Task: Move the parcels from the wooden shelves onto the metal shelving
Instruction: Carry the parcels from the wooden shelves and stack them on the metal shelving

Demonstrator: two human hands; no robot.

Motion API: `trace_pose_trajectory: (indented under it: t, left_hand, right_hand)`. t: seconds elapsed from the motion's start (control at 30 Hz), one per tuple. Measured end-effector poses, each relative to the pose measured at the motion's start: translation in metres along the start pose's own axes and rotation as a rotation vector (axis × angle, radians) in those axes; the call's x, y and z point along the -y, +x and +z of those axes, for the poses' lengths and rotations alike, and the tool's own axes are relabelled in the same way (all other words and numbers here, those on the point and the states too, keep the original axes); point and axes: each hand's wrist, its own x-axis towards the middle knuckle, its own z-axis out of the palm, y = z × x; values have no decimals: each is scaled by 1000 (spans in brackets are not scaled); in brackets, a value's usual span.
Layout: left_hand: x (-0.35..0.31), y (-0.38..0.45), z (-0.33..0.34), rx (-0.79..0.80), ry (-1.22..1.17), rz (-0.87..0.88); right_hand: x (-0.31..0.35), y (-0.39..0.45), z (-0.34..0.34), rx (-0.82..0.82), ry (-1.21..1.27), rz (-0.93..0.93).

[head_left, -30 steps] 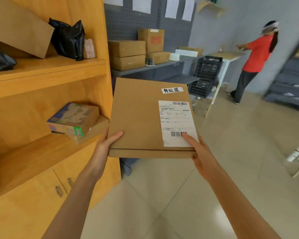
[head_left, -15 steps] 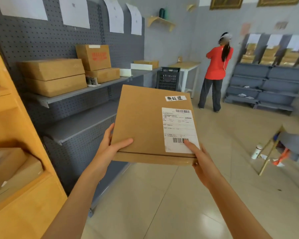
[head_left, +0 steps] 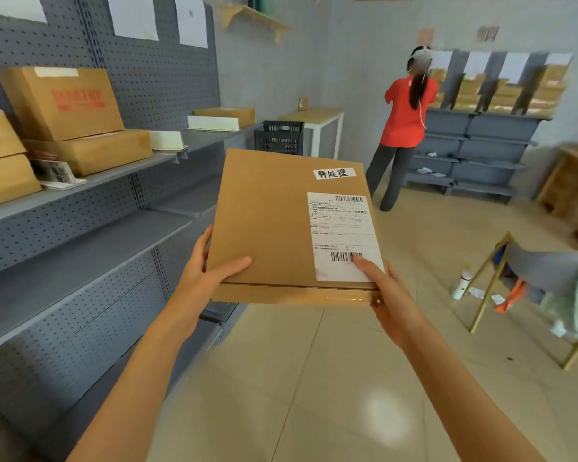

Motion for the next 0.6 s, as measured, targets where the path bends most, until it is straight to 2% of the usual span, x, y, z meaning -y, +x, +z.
trace_pose_trajectory:
  t: [0.3,0.6]
  left_hand:
    - [5,200,31,104,-15,3]
    - [23,355,69,133,-7,-4]
  right_hand:
    - [36,175,-3,-113,-2,-28]
    - [44,329,-26,-150,-1,-13]
